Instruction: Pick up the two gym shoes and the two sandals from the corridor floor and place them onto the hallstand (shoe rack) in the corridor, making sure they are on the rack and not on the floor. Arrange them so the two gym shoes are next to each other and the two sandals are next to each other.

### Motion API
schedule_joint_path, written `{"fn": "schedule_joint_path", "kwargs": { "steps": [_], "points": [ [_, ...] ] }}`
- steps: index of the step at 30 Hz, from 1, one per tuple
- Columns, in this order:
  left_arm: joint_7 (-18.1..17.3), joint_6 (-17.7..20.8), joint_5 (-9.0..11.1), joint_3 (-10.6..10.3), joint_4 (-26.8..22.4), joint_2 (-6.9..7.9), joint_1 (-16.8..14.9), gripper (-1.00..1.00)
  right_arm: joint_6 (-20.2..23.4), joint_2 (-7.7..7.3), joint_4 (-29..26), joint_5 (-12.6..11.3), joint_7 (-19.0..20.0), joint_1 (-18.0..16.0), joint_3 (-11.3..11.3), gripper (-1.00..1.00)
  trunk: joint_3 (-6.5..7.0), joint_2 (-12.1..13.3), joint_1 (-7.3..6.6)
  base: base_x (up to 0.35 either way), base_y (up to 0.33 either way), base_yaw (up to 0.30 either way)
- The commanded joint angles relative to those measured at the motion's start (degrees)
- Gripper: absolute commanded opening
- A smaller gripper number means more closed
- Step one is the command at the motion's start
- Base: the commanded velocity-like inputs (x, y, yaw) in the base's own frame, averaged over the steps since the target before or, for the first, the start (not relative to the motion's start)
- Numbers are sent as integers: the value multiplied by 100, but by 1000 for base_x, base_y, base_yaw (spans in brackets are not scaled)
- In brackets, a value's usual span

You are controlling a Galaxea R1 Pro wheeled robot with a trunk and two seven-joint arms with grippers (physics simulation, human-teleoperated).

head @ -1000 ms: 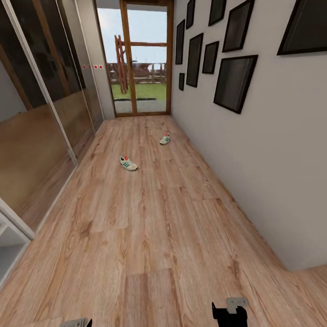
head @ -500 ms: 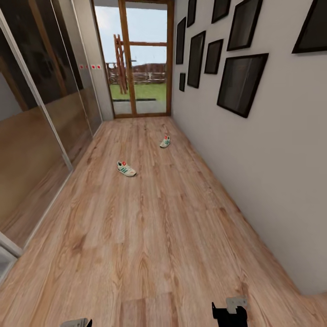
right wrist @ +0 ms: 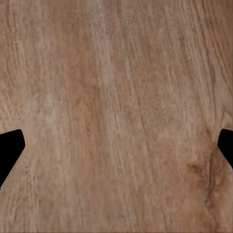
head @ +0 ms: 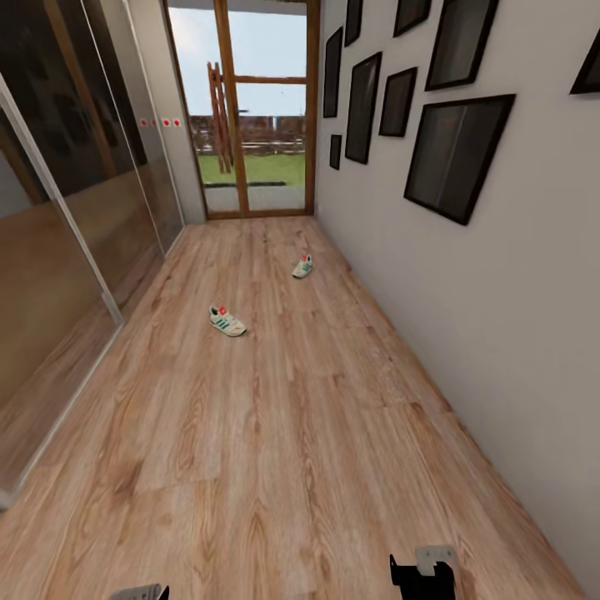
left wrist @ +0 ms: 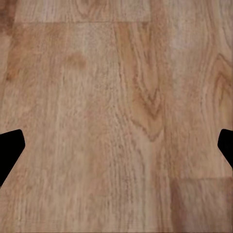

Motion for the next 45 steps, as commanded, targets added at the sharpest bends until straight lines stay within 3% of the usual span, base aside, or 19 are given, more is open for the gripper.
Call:
{"fn": "schedule_joint_path", "kwargs": {
  "steps": [1, 45],
  "points": [
    [-56, -9, 11, 44, 5, -3, -4, 100, -12, 0, 5, 22, -30, -3, 14, 100, -5, -1, 3, 338, -81, 0],
    [-56, -26, 22, 48, 2, -3, -4, 100, -12, 30, 5, 22, -50, -1, 14, 100, -5, -1, 3, 328, -132, 5]
  ]
}}
